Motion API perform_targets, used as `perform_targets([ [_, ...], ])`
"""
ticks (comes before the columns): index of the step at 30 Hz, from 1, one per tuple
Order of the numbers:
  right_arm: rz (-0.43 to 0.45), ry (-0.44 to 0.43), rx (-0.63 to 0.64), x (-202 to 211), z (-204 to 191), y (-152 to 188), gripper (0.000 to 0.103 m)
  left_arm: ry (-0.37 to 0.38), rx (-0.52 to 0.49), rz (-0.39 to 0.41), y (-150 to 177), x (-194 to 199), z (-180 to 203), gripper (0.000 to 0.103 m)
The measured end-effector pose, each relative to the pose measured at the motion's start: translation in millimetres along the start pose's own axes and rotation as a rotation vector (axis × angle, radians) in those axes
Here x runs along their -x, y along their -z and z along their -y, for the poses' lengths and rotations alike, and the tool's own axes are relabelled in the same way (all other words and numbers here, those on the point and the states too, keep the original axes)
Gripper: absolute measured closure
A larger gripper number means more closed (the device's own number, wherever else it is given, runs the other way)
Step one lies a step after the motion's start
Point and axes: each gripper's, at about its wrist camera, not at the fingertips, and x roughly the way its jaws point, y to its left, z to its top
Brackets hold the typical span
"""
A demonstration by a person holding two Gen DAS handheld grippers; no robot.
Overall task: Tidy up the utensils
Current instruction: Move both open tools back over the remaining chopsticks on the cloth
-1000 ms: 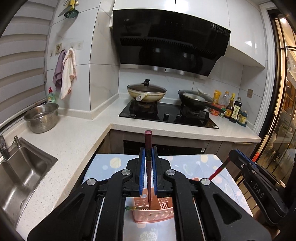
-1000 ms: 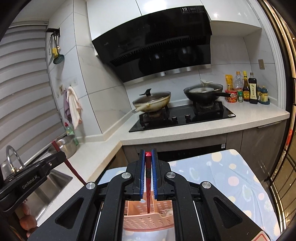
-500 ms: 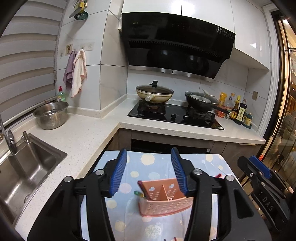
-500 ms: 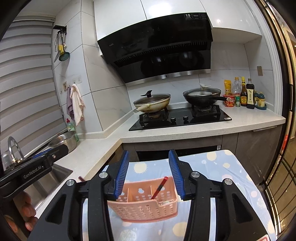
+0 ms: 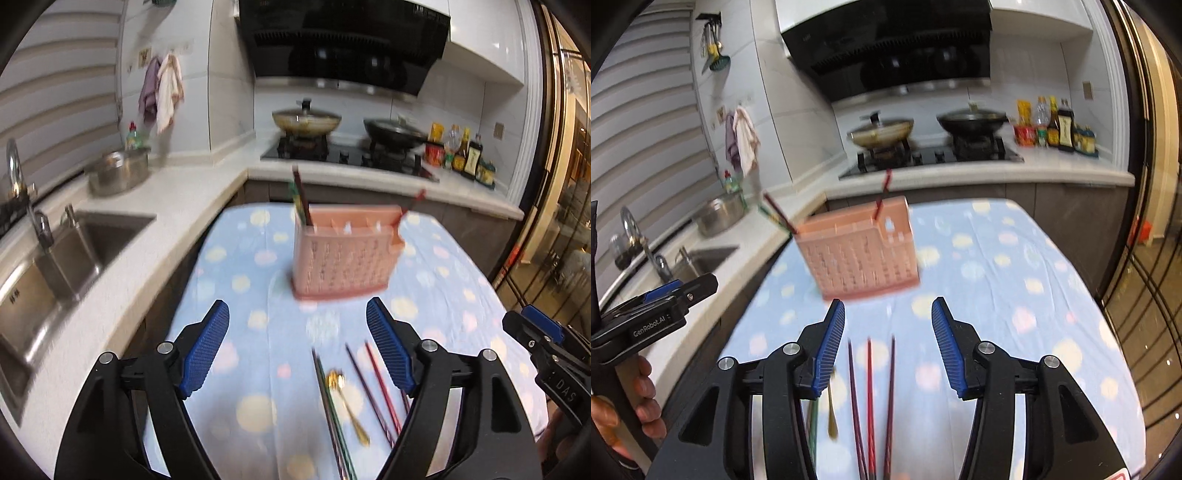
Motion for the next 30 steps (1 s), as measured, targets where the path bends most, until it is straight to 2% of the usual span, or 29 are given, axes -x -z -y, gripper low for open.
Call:
perform_targets([
  [8, -0.177, 0.035, -0.018, 2, 13, 84, 0.055, -0.006, 0.001, -0.133, 79, -5, 6, 0.030],
  [14, -0.238, 0.070, 0.042, -8, 6, 125, 0.055, -0.016, -0.022, -0.194, 120, -13, 16, 0.031],
  [21, -0.284, 0.057, 0.038, -21, 3, 146, 0.058, -0.016, -0.030, -0.256, 154, -20, 20, 0.036],
  [30, -0.313, 0.053, 0.036, -36, 0, 153, 0.066, -0.018, -0.031, -0.290, 166, -30, 20, 0.039],
])
